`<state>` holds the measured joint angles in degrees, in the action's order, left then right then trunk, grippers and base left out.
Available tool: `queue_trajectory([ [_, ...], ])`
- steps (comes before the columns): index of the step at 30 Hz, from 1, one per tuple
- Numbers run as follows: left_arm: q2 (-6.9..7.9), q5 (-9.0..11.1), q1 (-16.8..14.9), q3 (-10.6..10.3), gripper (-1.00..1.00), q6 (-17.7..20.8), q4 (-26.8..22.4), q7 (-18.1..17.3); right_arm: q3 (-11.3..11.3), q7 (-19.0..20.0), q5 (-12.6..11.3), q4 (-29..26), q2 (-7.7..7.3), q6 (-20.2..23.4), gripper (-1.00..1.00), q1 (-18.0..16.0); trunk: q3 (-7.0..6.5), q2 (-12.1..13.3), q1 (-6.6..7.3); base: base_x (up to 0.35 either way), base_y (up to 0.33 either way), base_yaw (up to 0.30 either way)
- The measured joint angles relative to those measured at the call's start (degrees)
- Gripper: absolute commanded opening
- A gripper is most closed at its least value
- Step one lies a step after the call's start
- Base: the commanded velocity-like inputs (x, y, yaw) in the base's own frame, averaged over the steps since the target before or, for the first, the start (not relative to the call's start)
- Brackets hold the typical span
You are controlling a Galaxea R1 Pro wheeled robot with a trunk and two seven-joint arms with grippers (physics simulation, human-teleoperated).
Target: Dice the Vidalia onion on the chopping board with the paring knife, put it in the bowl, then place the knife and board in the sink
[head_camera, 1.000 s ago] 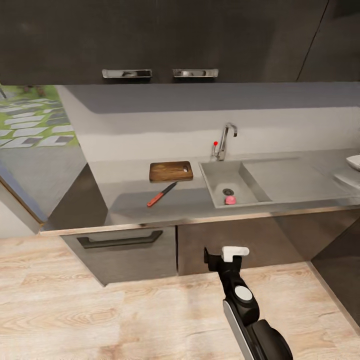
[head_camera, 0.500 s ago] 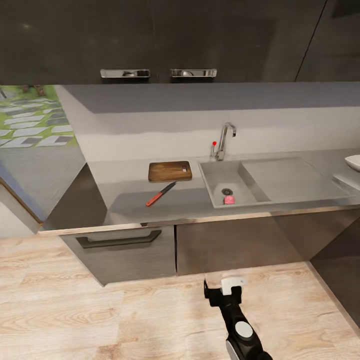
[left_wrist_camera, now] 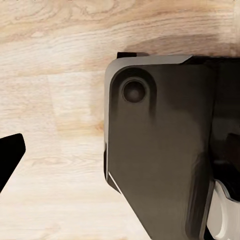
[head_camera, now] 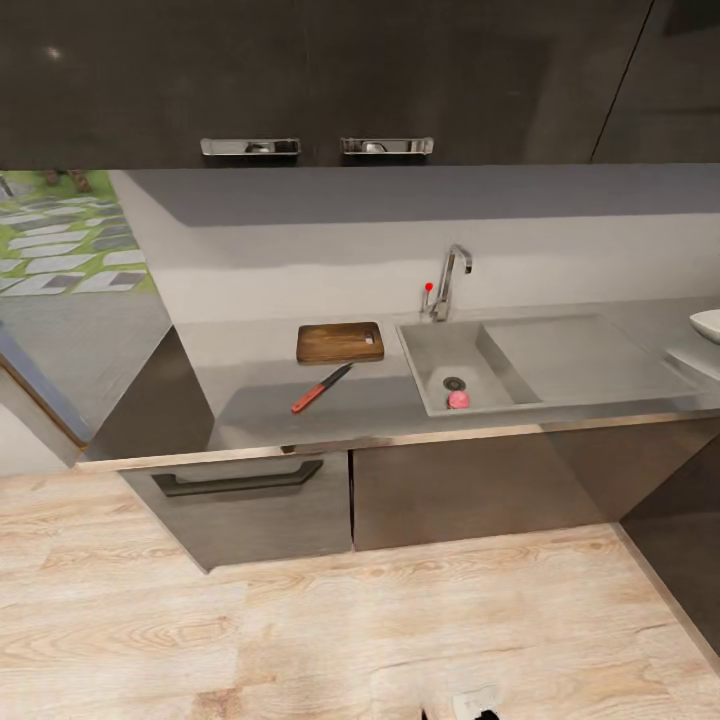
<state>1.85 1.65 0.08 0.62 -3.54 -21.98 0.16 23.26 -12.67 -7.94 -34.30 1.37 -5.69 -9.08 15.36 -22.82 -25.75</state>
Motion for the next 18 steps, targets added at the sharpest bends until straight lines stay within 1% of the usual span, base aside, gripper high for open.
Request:
queue_trajectory([
  [1,0.01,-0.01,0.0,-0.03,1.0,-0.08,-0.01,-0.1,-0.04,0.16,-1.28,1.01,0.03,-0.58,1.0,0.01,0.0,0.0,0.0,0.0,0.0,0.0],
  [2,0.01,-0.02,0.0,-0.05,1.0,-0.11,-0.02,-0.11,-0.05,0.22,-2.04,1.44,0.04,-0.8,1.0,0.01,0.0,0.0,0.0,0.0,0.0,0.0],
  [3,-0.02,-0.05,0.0,-0.11,1.0,-0.19,0.09,-0.09,-0.04,0.41,-6.39,2.85,0.05,-1.41,1.0,0.01,0.0,0.0,0.0,0.0,0.0,0.0],
  [5,-0.05,-0.04,0.0,-0.12,1.0,-0.21,0.09,-0.09,-0.04,0.46,-7.92,3.19,0.02,-1.54,1.0,0.01,0.0,0.0,0.0,0.0,0.0,0.0],
  [8,-0.02,0.0,0.0,-0.09,1.0,-0.22,0.07,-0.06,-0.02,0.5,-8.99,3.4,0.0,-1.56,1.0,0.01,0.0,0.0,0.0,0.0,-0.068,0.0],
  [10,-0.01,0.01,0.0,-0.11,1.0,-0.23,0.11,-0.05,0.04,0.54,-9.22,3.45,0.04,-1.56,1.0,0.01,0.0,0.0,0.0,0.0,-0.183,0.0],
  [18,-0.08,0.02,0.0,-0.13,1.0,-0.21,0.37,-0.03,0.02,0.66,-9.45,3.5,0.0,-1.63,1.0,0.06,-0.23,0.01,0.0,0.0,-0.274,0.0],
])
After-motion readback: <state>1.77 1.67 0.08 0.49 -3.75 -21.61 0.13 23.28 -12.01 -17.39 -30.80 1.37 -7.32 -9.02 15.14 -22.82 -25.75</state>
